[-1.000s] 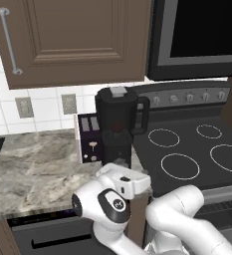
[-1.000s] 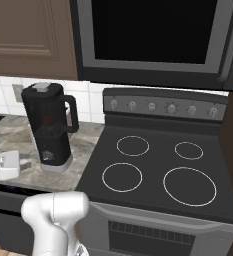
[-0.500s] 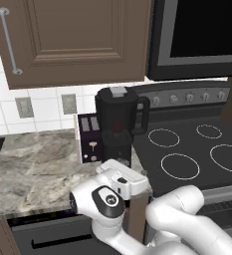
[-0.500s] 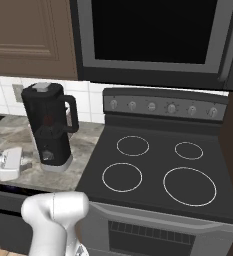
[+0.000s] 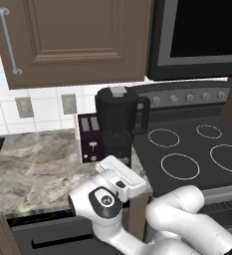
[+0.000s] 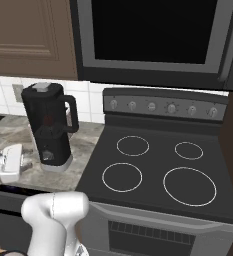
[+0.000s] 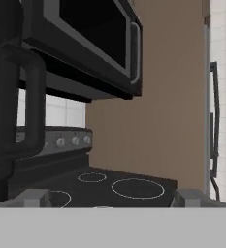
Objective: Open the blender lid, put the apple in the blender, close the lid, and start the blender.
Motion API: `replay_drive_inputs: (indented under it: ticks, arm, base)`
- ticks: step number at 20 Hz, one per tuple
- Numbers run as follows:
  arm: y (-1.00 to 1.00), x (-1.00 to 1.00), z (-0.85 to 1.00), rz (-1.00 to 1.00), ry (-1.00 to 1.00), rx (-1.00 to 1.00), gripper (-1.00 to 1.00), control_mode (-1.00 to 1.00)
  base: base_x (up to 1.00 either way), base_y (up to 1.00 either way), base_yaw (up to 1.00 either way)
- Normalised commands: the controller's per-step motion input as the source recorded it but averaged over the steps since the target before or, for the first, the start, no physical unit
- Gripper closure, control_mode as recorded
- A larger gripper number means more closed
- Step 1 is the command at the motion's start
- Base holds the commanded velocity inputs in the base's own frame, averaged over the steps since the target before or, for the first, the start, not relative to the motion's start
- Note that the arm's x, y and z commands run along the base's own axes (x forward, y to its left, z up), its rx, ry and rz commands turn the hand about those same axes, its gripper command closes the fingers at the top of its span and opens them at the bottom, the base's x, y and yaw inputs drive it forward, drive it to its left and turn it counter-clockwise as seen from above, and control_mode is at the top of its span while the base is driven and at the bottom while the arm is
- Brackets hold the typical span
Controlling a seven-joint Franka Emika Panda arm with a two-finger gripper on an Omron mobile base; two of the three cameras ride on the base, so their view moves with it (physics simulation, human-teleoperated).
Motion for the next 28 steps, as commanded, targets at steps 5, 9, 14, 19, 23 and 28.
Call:
replay_drive_inputs:
  ticks: [5, 9, 14, 19, 23, 28]
  arm:
    - [-0.14, 0.00, 0.00, 0.03, -0.16, 0.00, -1.00, -1.00]
    - [-0.12, 0.01, 0.00, 0.00, -0.14, 0.00, -1.00, -1.00]
    - [-0.08, 0.00, 0.00, 0.02, -0.13, 0.00, -1.00, -1.00]
    - [0.00, 0.09, 0.00, 0.06, -0.09, 0.00, -1.00, -1.00]
    - [0.01, 0.23, 0.00, 0.11, -0.03, 0.00, -1.00, -1.00]
    - [0.00, 0.27, -0.02, 0.11, 0.00, 0.00, -1.00, -1.00]
  base:
    - [0.00, 0.00, 0.00]
    - [0.00, 0.00, 0.00]
    - [0.00, 0.00, 0.00]
    - [0.00, 0.00, 0.00]
    - [0.00, 0.00, 0.00]
    - [0.00, 0.00, 0.00]
